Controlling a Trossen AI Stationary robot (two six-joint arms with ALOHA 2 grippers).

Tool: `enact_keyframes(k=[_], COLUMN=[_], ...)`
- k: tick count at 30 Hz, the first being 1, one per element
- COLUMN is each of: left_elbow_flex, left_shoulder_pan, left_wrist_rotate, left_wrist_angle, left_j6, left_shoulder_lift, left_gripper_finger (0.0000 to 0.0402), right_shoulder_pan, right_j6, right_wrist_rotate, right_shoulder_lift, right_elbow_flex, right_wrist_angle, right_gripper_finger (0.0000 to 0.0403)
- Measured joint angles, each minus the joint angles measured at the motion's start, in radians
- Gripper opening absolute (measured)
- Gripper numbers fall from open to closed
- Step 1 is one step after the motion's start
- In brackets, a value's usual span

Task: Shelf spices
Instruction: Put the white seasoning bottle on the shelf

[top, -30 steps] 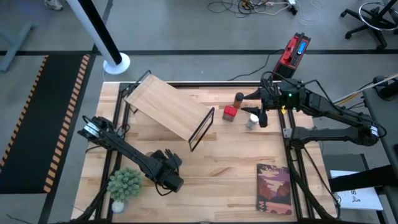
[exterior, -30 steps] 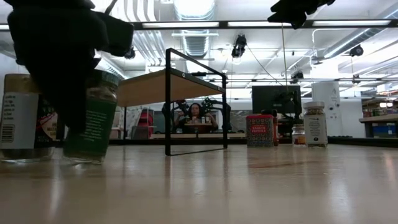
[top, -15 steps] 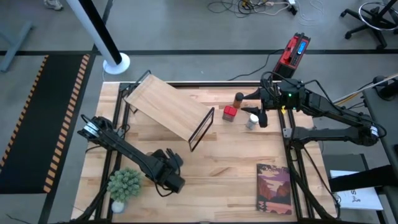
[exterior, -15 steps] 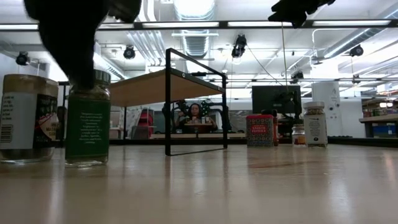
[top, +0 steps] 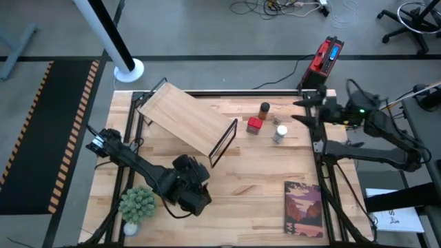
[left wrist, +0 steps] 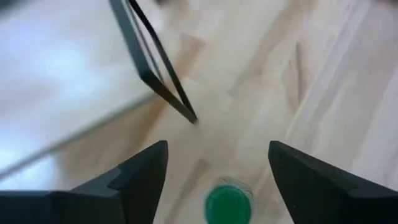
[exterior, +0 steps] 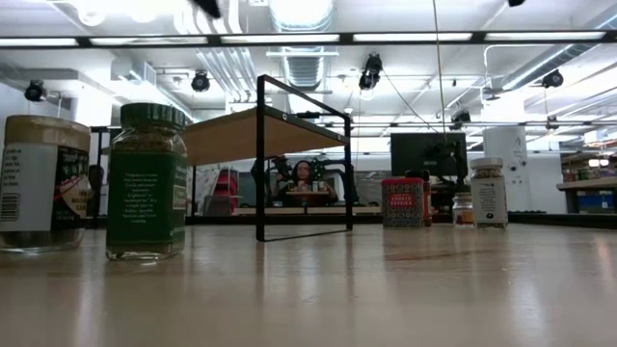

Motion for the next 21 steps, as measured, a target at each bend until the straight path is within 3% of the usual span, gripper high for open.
enact_keyframes(k=[4,13,15,21], left_elbow_flex=[0.088,0.131,0.123,0.073], left_shoulder_pan=[-0.009,-0.074,-0.076,-0.081], left_wrist_rotate=[-0.173,-0.838,-0.887,-0.887], left_wrist_angle=[-0.025,0.090,0.089,0.089], left_j6=[0.033,0.226,0.217,0.134], left_shoulder_lift=[0.000,-0.001,-0.001,-0.001], left_gripper_finger=[0.0256,0.0232,0.0227,0.0209], right_shoulder_pan=[0.000,0.000,0.000,0.000], right_j6=[0.011,0.022,0.022,0.038], right_wrist_rotate=[0.003,0.002,0.002,-0.001], right_shoulder_lift=[-0.050,-0.110,-0.138,-0.230], right_elbow_flex=[-0.001,-0.173,-0.228,-0.294], right_wrist_angle=[-0.030,-0.015,0.001,0.102], right_gripper_finger=[0.0201,0.0201,0.0201,0.0201])
